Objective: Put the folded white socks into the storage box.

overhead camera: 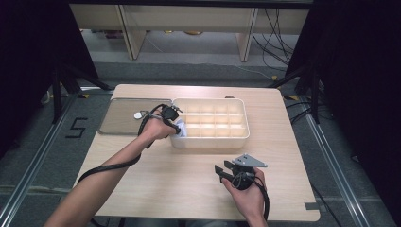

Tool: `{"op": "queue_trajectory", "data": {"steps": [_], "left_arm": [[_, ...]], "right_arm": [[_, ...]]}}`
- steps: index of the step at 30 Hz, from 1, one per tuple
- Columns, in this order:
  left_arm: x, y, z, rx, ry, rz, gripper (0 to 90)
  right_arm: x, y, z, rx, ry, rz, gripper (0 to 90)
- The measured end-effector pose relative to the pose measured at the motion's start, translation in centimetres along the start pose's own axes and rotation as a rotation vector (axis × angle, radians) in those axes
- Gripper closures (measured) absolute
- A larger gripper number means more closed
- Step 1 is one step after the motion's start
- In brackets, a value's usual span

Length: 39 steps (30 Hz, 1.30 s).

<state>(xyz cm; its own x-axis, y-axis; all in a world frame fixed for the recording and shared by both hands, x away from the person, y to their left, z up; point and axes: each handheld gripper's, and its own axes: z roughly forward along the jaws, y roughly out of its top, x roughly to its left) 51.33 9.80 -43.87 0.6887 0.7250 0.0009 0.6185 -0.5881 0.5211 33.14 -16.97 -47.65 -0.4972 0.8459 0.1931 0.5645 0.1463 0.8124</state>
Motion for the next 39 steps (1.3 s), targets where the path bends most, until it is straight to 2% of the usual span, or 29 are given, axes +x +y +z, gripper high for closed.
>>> {"op": "queue_trajectory", "data": {"steps": [1, 7, 9, 10, 13, 15, 20, 23, 24, 27, 30, 33, 35, 37, 38, 39], "left_arm": [[0.0, 0.0, 0.1, 0.009, 0.000, 0.002, 81.5], [0.2, -0.2, 0.4, 0.025, -0.018, -0.030, 81.9], [0.4, -0.1, 0.4, 0.045, -0.030, -0.020, 81.9], [0.3, -0.1, 0.5, 0.040, -0.025, -0.034, 81.9], [0.4, 0.0, 0.5, 0.054, -0.026, -0.025, 82.0], [0.3, -0.1, 0.5, 0.039, -0.022, -0.036, 81.9], [0.5, -0.1, -0.4, 0.004, -0.050, -0.038, 76.5], [0.7, 0.1, -1.5, -0.053, -0.060, -0.050, 69.6], [0.7, 0.3, -1.8, -0.074, -0.061, -0.065, 67.5], [0.9, 0.8, -2.3, -0.143, -0.034, -0.075, 62.3], [1.0, 1.1, -1.9, -0.143, -0.017, -0.080, 54.9], [1.2, 1.2, -1.1, -0.154, 0.006, -0.105, 50.9], [1.4, 1.2, -0.8, -0.142, 0.008, -0.112, 53.0], [1.4, 1.1, -0.5, -0.134, -0.014, -0.119, 61.8], [1.2, 1.1, -0.4, -0.137, -0.011, -0.127, 65.7], [1.1, 1.1, -0.3, -0.127, -0.015, -0.110, 70.3]], "right_arm": [[-0.1, 0.0, 0.0, -0.003, 0.001, -0.011, 55.2], [-0.1, 0.0, 0.0, 0.000, 0.007, -0.009, 55.2], [-0.1, 0.0, 0.0, 0.001, 0.006, -0.010, 55.2], [-0.1, 0.0, 0.0, -0.005, 0.010, -0.010, 55.2], [-0.1, 0.0, 0.0, 0.002, 0.007, -0.009, 55.1], [-0.2, 0.0, 0.0, -0.005, 0.011, -0.007, 55.0], [-0.2, 0.0, -0.1, 0.005, 0.008, -0.009, 54.9], [-0.1, 0.1, -0.3, 0.019, 0.006, 0.012, 54.8], [-0.3, 0.1, -0.1, -0.005, 0.016, -0.002, 54.8], [-0.2, 0.2, -0.4, 0.010, 0.003, 0.015, 54.8], [-0.3, 0.2, -0.4, -0.001, 0.007, 0.006, 54.7], [-0.3, 0.2, -0.4, -0.005, 0.005, -0.001, 54.7], [-0.3, 0.2, -0.4, -0.005, 0.006, -0.001, 54.7], [-0.4, 0.2, -0.4, -0.012, 0.013, 0.004, 54.7], [-0.4, 0.2, -0.4, -0.010, 0.015, 0.004, 54.7], [-0.4, 0.2, -0.5, -0.006, -0.006, 0.003, 54.7]]}}
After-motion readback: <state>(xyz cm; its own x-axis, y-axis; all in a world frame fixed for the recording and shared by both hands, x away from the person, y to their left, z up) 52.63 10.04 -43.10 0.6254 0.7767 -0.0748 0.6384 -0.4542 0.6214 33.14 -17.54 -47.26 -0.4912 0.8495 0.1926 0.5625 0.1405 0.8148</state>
